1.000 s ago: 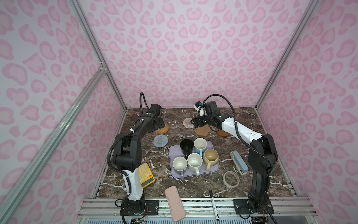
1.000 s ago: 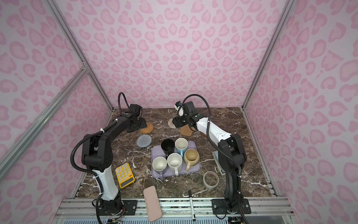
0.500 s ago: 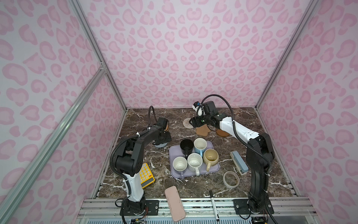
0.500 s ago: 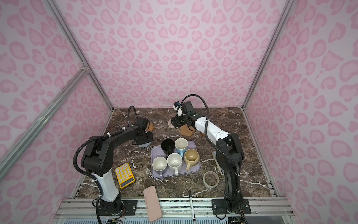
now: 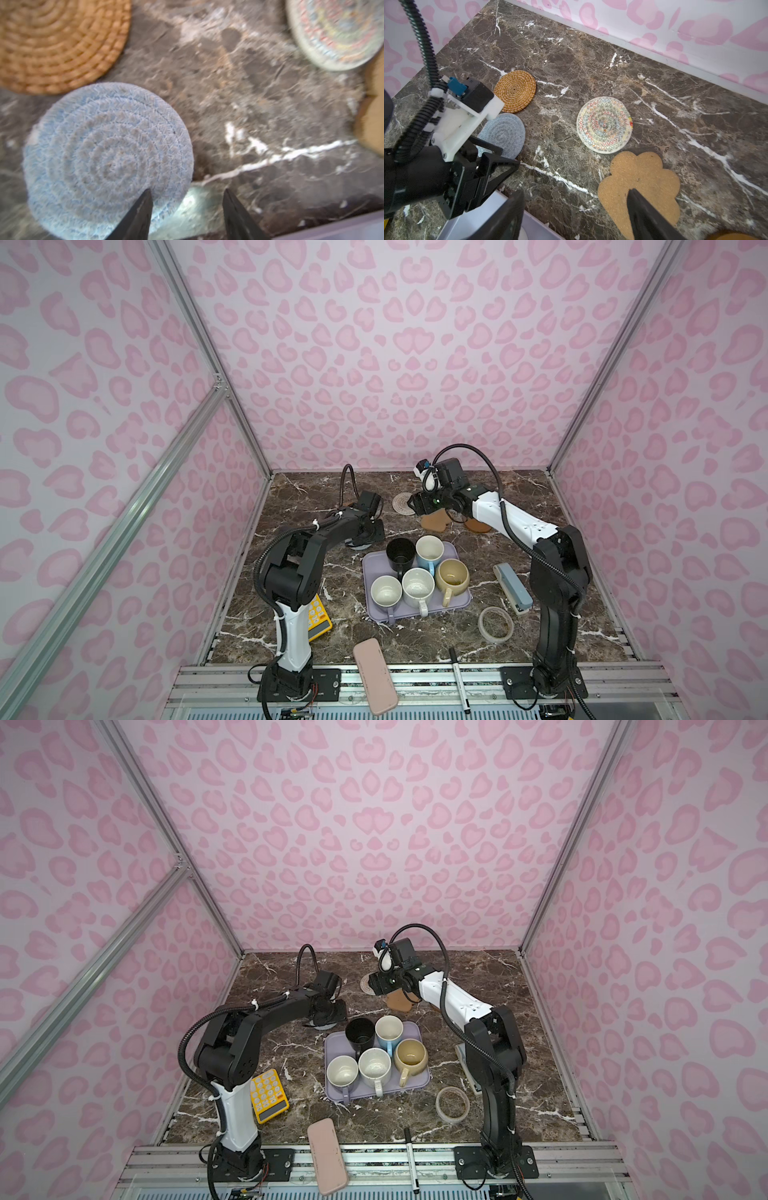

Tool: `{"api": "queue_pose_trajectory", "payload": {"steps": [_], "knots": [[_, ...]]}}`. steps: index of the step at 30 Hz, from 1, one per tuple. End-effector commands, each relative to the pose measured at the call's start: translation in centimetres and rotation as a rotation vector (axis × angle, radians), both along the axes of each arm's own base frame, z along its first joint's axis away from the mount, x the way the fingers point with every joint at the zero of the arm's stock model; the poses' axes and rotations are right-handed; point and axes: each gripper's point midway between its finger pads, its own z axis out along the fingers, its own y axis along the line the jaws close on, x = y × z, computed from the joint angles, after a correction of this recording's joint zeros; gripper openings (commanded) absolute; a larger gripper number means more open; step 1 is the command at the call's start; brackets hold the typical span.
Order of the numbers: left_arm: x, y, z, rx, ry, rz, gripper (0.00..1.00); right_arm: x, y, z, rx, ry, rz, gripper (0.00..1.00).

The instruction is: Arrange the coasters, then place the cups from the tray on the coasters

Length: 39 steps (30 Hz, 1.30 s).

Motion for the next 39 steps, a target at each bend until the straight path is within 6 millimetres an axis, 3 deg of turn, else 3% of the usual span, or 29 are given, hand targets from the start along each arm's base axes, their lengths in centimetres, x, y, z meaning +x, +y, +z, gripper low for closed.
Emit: {"api": "queue_pose_trajectory", "payload": {"steps": [1,11,17,21,31,39], "knots": [[0.3,-2.2,-0.4,-0.083,0.037,-0.031,0.55,-0.1,-0.6,-0.6,-0.02,0.005,-0.006,0.79],[3.1,-4.3,-1.5,-0.111,0.034,-0.045,0.55,0.6,-2.6,-1.3,-0.011,0.019,-0.048,0.79],[5.2,-4.3,-2.0,-0.071,0.015,-0.029,0.55,1.0,-3.6,-1.7,-0.006,0.023,-0.069,0.79],[6.3,-4.3,-1.3,-0.074,0.001,-0.023,0.55,1.3,-3.9,-2.1,0.0,0.031,-0.077,0.79],[7.5,-5.5,-0.9,-0.122,-0.003,-0.038,0.59,1.6,-4.3,-2.6,0.005,0.04,-0.081,0.78],[7.1,-7.0,-0.7,-0.213,0.004,-0.053,0.59,1.7,-4.2,-2.7,0.014,0.042,-0.086,0.78]]}}
